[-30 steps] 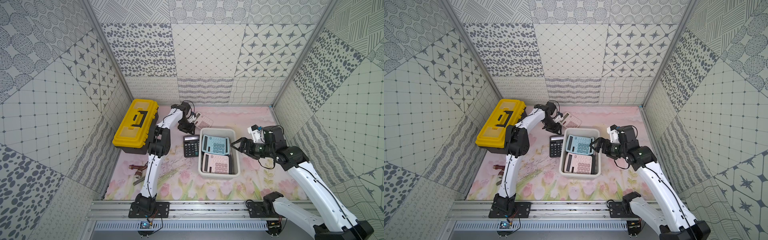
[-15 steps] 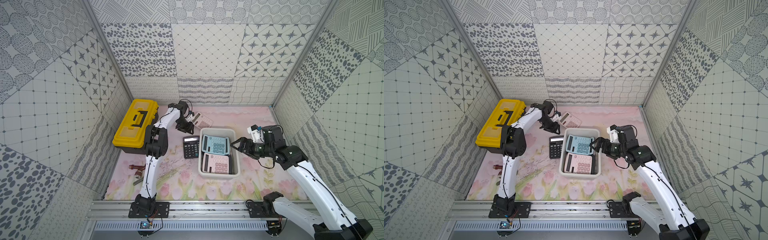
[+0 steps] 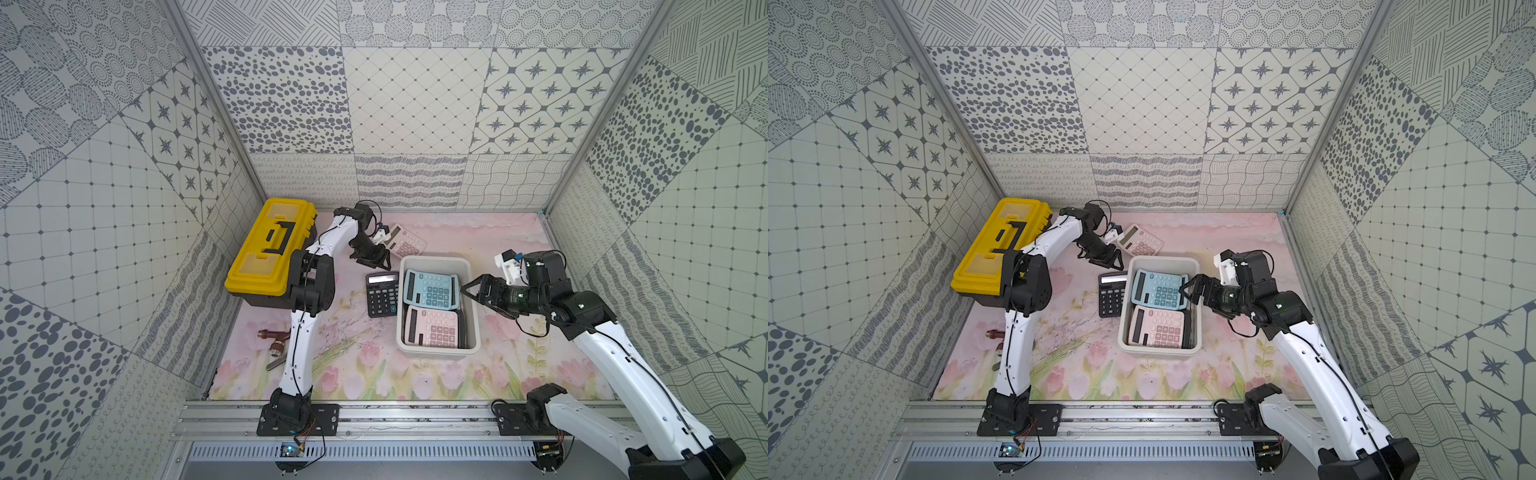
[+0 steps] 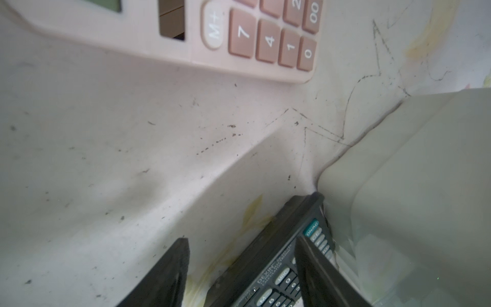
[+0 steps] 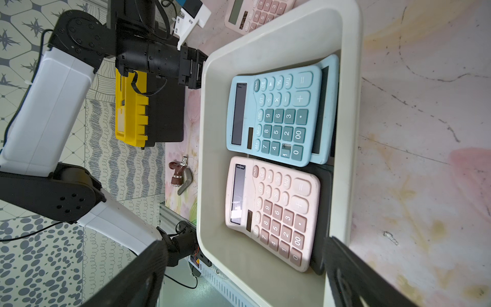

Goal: Put the calculator in the storage box
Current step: Pick up the calculator from the center of the board.

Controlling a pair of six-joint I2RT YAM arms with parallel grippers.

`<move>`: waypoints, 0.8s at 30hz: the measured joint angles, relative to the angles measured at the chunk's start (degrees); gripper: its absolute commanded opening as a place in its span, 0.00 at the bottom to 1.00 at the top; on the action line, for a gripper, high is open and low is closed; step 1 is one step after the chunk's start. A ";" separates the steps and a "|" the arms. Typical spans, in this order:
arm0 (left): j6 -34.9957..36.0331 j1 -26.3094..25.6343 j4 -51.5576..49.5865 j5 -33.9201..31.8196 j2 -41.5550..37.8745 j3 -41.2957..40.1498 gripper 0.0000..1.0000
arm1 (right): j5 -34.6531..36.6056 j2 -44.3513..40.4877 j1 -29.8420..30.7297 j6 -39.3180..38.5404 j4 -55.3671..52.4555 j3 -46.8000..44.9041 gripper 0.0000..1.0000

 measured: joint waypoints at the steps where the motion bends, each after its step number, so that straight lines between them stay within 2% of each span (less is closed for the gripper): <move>1: 0.09 -0.15 -0.15 0.07 0.13 0.00 0.66 | 0.00 0.00 0.00 0.02 0.09 0.00 0.97; 10: 0.57 -1.75 -0.61 -0.07 1.01 -0.74 0.58 | -0.59 0.02 0.00 0.02 1.53 -0.11 0.97; 18: 1.31 -2.29 -0.66 -1.07 0.85 -1.57 0.46 | -1.25 1.44 0.00 -0.04 2.08 -0.11 0.97; 24: 1.07 -2.08 0.26 -1.42 -1.44 -5.29 0.39 | -1.70 2.93 0.00 -0.02 2.12 1.29 0.97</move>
